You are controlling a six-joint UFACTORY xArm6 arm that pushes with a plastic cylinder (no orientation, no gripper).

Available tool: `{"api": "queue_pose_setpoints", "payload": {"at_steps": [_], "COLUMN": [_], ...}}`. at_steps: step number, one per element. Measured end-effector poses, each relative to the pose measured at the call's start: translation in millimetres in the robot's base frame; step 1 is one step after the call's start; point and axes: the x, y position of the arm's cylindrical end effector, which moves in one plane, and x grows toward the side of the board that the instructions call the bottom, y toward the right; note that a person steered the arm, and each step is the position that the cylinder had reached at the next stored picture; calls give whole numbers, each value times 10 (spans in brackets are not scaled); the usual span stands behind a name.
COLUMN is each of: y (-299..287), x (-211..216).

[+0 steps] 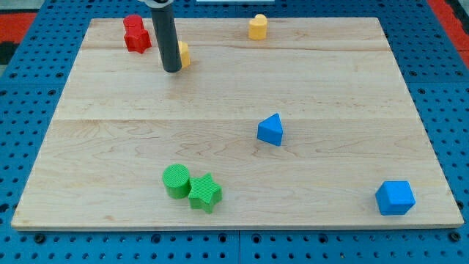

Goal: Move the yellow hexagon to the top center

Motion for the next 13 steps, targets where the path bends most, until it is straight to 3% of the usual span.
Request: {"api": "queue_pose_setpoints", "payload": {"at_steps": [3, 6, 10, 13], "y": [-197, 421, 890, 728], "x": [-257, -335, -820, -1222]}}
